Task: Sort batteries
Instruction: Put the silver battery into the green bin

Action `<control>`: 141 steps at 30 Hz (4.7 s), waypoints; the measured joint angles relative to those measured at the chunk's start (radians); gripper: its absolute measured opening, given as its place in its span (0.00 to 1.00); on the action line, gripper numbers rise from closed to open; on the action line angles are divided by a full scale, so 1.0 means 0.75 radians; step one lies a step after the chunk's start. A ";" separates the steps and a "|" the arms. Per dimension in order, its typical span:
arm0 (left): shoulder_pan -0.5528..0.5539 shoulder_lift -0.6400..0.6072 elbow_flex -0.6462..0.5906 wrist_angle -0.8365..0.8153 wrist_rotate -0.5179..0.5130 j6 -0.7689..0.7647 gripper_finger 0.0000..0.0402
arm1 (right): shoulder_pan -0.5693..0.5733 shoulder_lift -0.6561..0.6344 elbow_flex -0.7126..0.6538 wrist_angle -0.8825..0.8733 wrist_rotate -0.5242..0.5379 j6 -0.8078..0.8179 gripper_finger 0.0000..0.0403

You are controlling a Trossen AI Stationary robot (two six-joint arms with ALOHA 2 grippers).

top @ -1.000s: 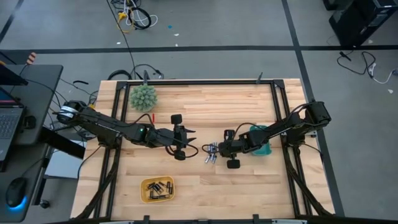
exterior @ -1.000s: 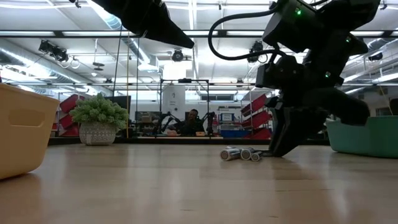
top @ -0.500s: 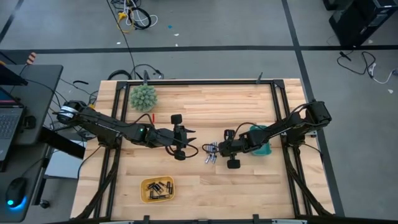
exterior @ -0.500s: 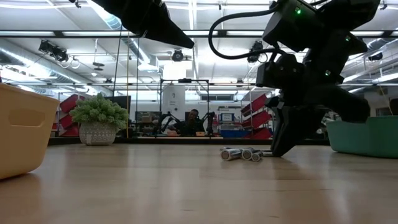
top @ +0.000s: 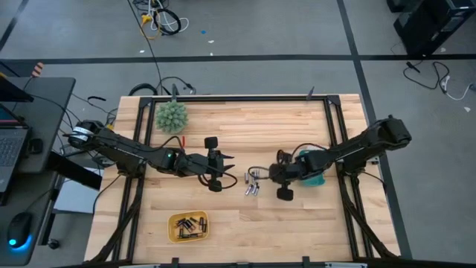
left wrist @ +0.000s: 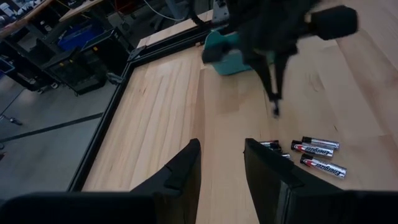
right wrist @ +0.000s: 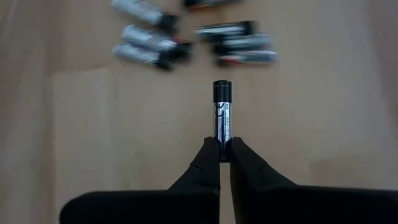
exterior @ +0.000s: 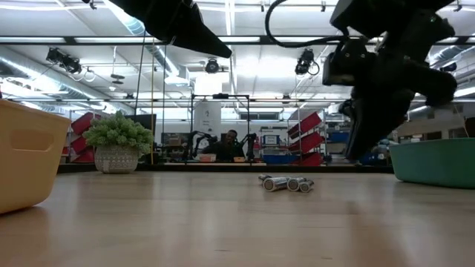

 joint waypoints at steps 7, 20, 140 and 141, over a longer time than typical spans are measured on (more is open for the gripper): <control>0.000 0.000 0.000 0.000 0.000 0.001 0.30 | 0.013 -0.206 0.002 -0.285 0.159 0.410 0.01; 0.000 0.000 0.000 -0.001 0.000 0.008 0.30 | 0.210 -0.502 0.004 -0.754 0.358 1.322 0.01; 0.000 0.001 0.000 -0.071 -0.001 -0.097 0.30 | 0.134 0.408 0.127 0.696 0.184 -0.446 0.25; 0.000 0.001 0.000 -0.071 -0.001 -0.097 0.30 | 0.134 0.408 0.127 0.691 0.182 -0.442 0.26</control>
